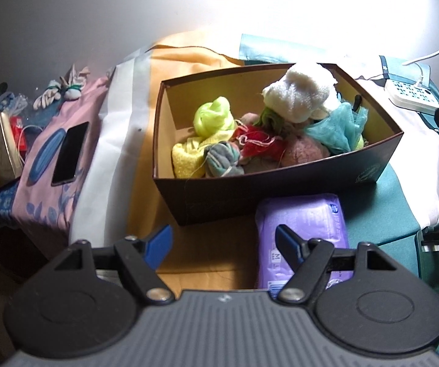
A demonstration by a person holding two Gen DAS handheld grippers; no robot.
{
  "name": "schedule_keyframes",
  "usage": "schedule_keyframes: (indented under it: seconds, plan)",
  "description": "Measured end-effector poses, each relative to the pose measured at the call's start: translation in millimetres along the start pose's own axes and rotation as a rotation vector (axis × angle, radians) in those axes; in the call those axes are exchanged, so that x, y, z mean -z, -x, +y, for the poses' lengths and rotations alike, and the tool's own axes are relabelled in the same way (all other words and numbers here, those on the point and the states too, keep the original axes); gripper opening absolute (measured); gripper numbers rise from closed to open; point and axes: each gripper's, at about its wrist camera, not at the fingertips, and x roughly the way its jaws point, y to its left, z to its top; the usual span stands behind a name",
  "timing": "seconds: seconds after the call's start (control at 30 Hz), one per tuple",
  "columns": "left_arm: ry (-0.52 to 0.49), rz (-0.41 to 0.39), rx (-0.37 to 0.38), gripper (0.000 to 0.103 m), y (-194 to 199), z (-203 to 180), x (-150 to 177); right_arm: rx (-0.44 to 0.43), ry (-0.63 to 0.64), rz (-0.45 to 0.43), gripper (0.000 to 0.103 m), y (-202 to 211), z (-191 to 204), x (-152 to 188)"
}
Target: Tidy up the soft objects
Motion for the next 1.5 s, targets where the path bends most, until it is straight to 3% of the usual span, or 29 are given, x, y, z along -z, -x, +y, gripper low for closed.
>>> schedule_keyframes:
  seconds: [0.57, 0.83, 1.0, 1.13, 1.5]
  plan:
    - [0.042, -0.052, -0.076, 0.075, 13.8, -0.7, -1.7, 0.087, 0.099, 0.02, 0.017, 21.6, -1.6, 20.7]
    - [0.079, -0.074, -0.125, 0.075, 26.6, -12.5, -3.2, 0.065, 0.104, 0.005, 0.019, 27.5, -13.3, 15.4]
    - [0.095, -0.074, -0.146, 0.075, 32.1, -25.2, -0.4, 0.056, 0.134, 0.043, 0.019, 29.7, -22.7, 13.2]
    - [0.102, -0.069, -0.161, 0.075, 34.7, -34.7, 2.7, -0.006, 0.148, 0.062, 0.019, 34.6, -30.7, 13.3]
    - [0.106, -0.044, -0.198, 0.075, 38.4, -49.9, 10.8, -0.075, 0.208, 0.129, 0.019, 38.3, -38.3, 16.9]
